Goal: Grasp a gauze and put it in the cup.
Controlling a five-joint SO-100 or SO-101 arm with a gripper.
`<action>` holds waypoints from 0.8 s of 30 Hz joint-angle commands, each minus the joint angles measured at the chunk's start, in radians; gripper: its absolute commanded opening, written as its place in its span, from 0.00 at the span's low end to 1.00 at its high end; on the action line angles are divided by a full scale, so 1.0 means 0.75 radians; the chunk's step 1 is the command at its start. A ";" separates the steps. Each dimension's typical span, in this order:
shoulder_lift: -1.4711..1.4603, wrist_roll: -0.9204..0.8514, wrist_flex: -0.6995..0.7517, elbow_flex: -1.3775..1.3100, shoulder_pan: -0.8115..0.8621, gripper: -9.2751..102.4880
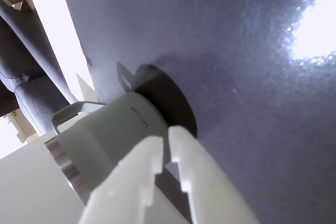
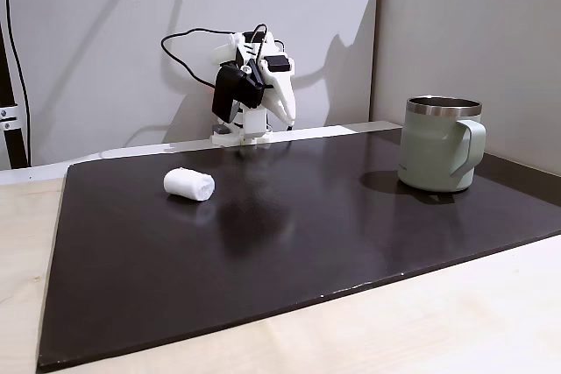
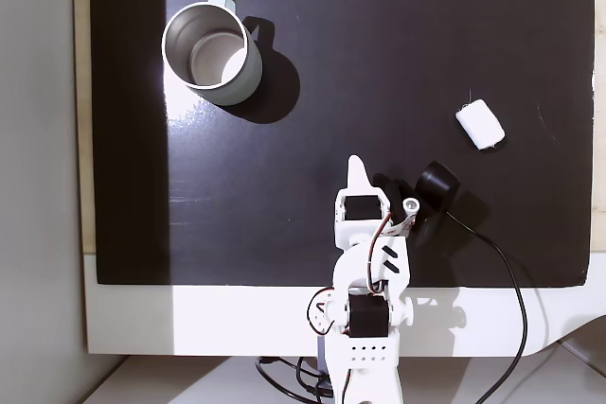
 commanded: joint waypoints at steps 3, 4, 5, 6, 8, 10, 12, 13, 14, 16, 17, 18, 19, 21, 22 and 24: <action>0.012 -0.022 -0.039 -0.008 -0.016 0.08; 0.012 -0.020 -0.039 -0.008 -0.016 0.08; 0.012 -0.020 -0.039 -0.008 -0.016 0.08; 0.012 -0.020 -0.039 -0.008 -0.016 0.08; 0.012 -0.020 -0.039 -0.008 -0.016 0.08; 0.012 -0.020 -0.039 -0.008 -0.016 0.08; 0.012 -0.020 -0.039 -0.008 -0.016 0.08; 0.012 -0.018 -0.039 -0.008 -0.014 0.08; 0.012 -0.014 -0.039 -0.008 -0.014 0.08; 0.012 -0.006 -0.041 -0.008 -0.008 0.08; 0.012 0.002 -0.041 -0.008 -0.002 0.08; 0.012 0.012 -0.041 -0.008 0.012 0.08; 0.012 0.033 -0.041 -0.012 0.035 0.08; 0.012 0.076 -0.016 -0.051 0.092 0.08; 0.012 0.102 0.010 -0.084 0.123 0.08; 0.012 0.149 0.078 -0.166 0.174 0.08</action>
